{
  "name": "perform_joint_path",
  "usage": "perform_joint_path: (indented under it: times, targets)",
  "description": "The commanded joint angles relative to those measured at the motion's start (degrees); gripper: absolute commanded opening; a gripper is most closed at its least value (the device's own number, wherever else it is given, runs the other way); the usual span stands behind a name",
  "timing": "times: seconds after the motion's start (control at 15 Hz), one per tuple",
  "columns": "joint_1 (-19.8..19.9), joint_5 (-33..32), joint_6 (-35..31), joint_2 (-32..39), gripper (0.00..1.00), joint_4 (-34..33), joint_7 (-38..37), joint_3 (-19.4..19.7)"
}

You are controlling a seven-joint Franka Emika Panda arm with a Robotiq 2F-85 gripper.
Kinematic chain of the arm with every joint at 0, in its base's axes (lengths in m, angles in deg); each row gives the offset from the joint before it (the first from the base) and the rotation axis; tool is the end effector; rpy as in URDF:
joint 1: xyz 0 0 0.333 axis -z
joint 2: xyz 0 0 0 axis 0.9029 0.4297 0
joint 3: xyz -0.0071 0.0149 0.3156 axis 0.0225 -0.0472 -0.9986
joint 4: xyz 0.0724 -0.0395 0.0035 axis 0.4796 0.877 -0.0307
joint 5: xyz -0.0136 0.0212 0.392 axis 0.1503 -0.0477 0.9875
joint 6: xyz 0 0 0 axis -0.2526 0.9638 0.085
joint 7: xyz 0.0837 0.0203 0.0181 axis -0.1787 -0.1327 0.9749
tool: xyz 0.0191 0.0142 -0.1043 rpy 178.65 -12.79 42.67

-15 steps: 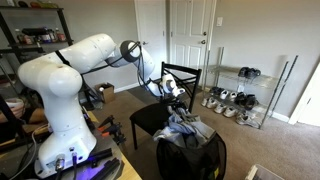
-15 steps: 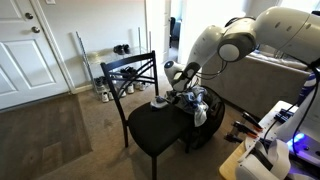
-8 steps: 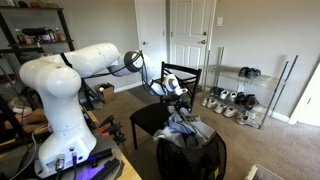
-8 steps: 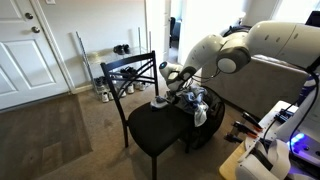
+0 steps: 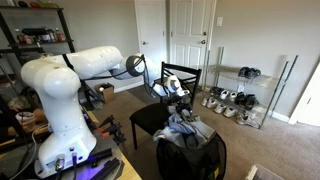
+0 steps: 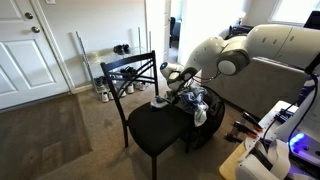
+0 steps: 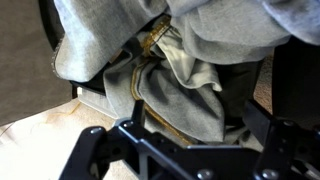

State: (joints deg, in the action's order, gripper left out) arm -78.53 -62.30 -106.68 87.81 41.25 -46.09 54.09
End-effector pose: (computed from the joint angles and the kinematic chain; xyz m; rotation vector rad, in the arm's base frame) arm 0.7240 0.0205 -0.0418 2.5445 0.1206 -0.0923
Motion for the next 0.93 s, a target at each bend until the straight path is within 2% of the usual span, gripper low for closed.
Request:
perform_joint_path:
  times: [0.0,0.07,0.13,0.6,0.87]
  targets:
    - [2.96,-1.48,-0.25,0.0,1.0,-1.07,2.93,-2.59]
    - [3.51,-1.29,-0.29,0.0,1.0,-1.12,3.37,-3.01]
    - [2.27,-1.5,0.41,0.0,1.0,-0.83,0.51,-2.33]
    - [1.54,-0.48,-1.03,-0.48,1.0,0.46,1.06,-1.82]
    - [5.37,1.53,-3.52,-0.99,1.0,0.07,4.71,-4.3]
